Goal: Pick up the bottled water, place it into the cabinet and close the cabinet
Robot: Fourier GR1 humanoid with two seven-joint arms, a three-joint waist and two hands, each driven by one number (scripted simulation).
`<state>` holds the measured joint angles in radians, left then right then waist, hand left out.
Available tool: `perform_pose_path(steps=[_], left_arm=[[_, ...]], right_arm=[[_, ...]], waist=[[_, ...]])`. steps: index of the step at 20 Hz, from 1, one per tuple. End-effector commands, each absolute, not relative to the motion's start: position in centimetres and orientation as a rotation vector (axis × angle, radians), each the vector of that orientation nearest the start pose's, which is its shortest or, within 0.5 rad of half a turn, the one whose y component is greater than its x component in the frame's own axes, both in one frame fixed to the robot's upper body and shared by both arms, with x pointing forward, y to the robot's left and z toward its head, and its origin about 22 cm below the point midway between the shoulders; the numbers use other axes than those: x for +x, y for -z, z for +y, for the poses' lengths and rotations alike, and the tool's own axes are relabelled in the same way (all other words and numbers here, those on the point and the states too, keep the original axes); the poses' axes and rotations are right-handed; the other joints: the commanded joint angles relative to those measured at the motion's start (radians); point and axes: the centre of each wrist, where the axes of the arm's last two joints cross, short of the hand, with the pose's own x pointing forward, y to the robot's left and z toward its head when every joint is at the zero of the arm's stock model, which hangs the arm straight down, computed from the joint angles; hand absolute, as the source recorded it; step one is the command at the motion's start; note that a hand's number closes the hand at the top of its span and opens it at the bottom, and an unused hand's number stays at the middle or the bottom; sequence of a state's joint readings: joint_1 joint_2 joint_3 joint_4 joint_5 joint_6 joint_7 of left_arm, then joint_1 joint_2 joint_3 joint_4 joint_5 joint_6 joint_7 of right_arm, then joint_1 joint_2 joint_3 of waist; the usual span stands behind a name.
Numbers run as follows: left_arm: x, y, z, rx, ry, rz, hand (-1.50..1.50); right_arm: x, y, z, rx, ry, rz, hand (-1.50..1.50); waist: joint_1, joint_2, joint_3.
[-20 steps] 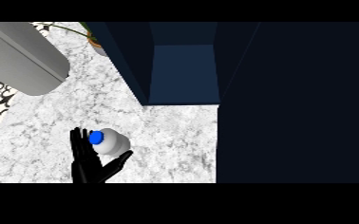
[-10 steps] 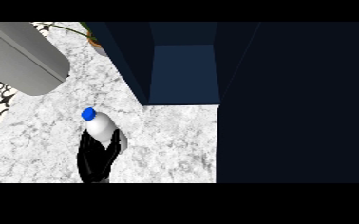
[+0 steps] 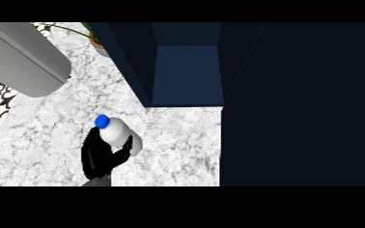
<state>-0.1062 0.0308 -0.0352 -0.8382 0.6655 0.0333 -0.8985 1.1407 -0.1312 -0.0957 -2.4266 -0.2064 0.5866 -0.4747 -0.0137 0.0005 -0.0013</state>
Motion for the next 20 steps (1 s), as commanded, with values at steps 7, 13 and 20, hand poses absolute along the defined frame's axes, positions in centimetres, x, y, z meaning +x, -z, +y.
perform_pose_path(steps=[7,13,20], left_arm=[[24.6,12.6,23.4,-0.224,-0.430,-1.843,1.50],[24.8,10.2,20.7,-0.287,-0.351,-1.856,1.50],[26.6,2.0,17.2,-0.397,-0.256,-1.880,1.50]], right_arm=[[-0.3,-13.1,-28.8,0.170,-0.221,-1.903,-1.50],[0.5,-13.4,-28.9,0.140,-0.211,-1.909,-1.50],[0.3,-12.1,-28.8,0.156,-0.209,-1.895,-1.50]], waist=[[0.001,-0.001,0.000],[0.017,-0.001,0.001],[0.021,-0.007,0.002]])
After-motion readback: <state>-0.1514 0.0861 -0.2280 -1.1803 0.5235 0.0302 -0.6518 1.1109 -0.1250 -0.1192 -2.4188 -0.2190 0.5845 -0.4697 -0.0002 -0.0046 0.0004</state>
